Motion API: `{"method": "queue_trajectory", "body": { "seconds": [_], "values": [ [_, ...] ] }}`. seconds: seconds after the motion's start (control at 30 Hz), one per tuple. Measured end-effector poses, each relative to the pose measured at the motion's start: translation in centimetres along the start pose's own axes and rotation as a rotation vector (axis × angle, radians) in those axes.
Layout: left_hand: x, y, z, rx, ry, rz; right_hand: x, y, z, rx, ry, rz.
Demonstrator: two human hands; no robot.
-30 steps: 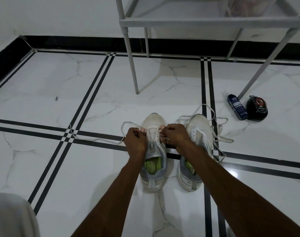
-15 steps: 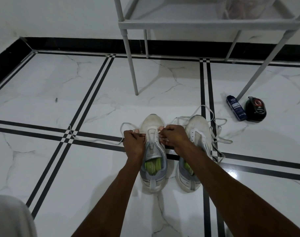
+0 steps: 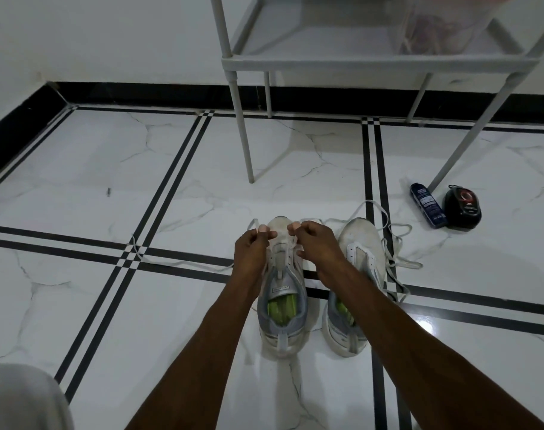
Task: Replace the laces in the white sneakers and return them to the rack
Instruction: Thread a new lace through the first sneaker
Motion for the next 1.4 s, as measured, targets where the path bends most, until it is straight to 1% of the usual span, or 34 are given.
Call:
{"method": "queue_trajectory", "body": {
  "seconds": [0.07,0.13,0.33,0.6,0.8,0.93,1.13,1.33,1.4],
  "values": [
    [-0.2,-0.2,1.6,0.037,0.012,-0.01,0.3,-0.4,-1.6,-0.045,-0.024,-0.01],
    [-0.7,-0.2,3.6,0.093,0.05,0.014,0.7,-0.8,-3.5,-0.085,-0.039,-0.016],
    [-1.3,-0.7,11.0,0.234,0.137,0.014,2.4,-2.0,-10.3,-0.188,0.036,-0.053],
    [-2.2,-2.5,23.4,0.477,0.206,-0.017,3.5,-4.4,-22.4,-0.351,0.05,-0.055],
    [-3.3,-4.0,31.6,0.557,0.161,0.003,4.1,-7.1,-31.1,-0.49,0.065,-0.055],
    [-3.8,-5.3,36.8,0.608,0.116,0.012,4.7,-8.4,-35.9,-0.538,0.077,-0.045],
    [-4.1,-6.8,42.9,0.673,0.093,0.02,5.4,-10.2,-42.2,-0.629,0.063,-0.039],
    [-4.3,-8.8,48.9,0.8,0.061,0.043,5.9,-11.9,-48.1,-0.74,0.097,-0.046],
    [-4.4,-9.2,50.0,0.814,0.045,0.046,6.0,-12.4,-49.3,-0.784,0.086,-0.034]
  ]
}}
Point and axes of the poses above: each hand's wrist, its own y-axis towards the middle knuckle, its own x-axis out of the palm, z = x × y, the point moved 10 cm from there along y, towards the middle knuckle, and after that the axes turned 9 degrees about y, right-handed, at the moved point
